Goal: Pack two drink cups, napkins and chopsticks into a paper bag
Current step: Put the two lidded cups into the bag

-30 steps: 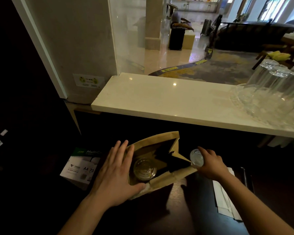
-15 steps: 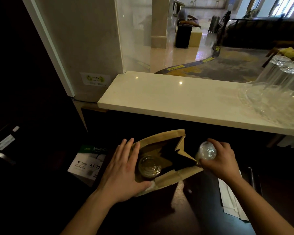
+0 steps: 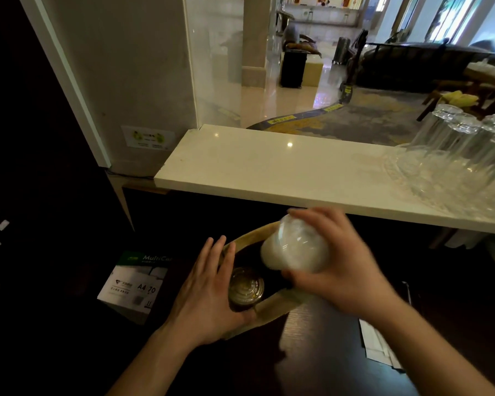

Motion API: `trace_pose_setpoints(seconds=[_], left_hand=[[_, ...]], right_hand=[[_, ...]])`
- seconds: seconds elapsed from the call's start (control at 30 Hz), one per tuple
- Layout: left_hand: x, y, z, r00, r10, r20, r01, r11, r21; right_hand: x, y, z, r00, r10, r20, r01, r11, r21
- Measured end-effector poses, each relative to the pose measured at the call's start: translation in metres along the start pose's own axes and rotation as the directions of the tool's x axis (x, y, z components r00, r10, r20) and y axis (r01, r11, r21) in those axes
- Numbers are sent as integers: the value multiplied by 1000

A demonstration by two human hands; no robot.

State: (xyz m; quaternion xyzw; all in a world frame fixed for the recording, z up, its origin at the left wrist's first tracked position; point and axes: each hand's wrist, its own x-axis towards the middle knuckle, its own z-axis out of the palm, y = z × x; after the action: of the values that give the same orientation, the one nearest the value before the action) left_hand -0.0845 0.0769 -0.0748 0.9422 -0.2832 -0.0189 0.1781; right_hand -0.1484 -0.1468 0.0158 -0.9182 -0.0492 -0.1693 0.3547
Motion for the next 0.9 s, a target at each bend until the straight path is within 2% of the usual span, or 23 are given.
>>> trace_pose_setpoints(seconds=[0.1, 0.2, 0.33, 0.43, 0.6, 0.9], left_hand=[[0, 0, 0, 1000, -16, 8, 16, 1000, -12], [-1, 1, 0, 1000, -28, 5, 28, 1000, -13], [-1, 7, -2, 1000, -22, -1, 22, 1000, 20], [1, 13, -2, 1000, 7, -4, -6, 997, 79], [5, 21, -3, 998, 54, 10, -55, 991, 122], [9, 26, -1, 997, 69, 36, -73, 985, 154]], right_hand=[[9, 9, 37, 983, 43, 180, -27, 996, -90], [13, 26, 58, 957, 98, 274, -49, 983, -177], [3, 49, 63, 969, 148, 200, -69, 932, -355], [-1, 61, 60, 973, 201, 111, -143, 910, -390], [-3, 75, 64, 959, 275, 67, -218, 870, -442], [18, 88, 85, 921, 346, 182, -219, 843, -491]])
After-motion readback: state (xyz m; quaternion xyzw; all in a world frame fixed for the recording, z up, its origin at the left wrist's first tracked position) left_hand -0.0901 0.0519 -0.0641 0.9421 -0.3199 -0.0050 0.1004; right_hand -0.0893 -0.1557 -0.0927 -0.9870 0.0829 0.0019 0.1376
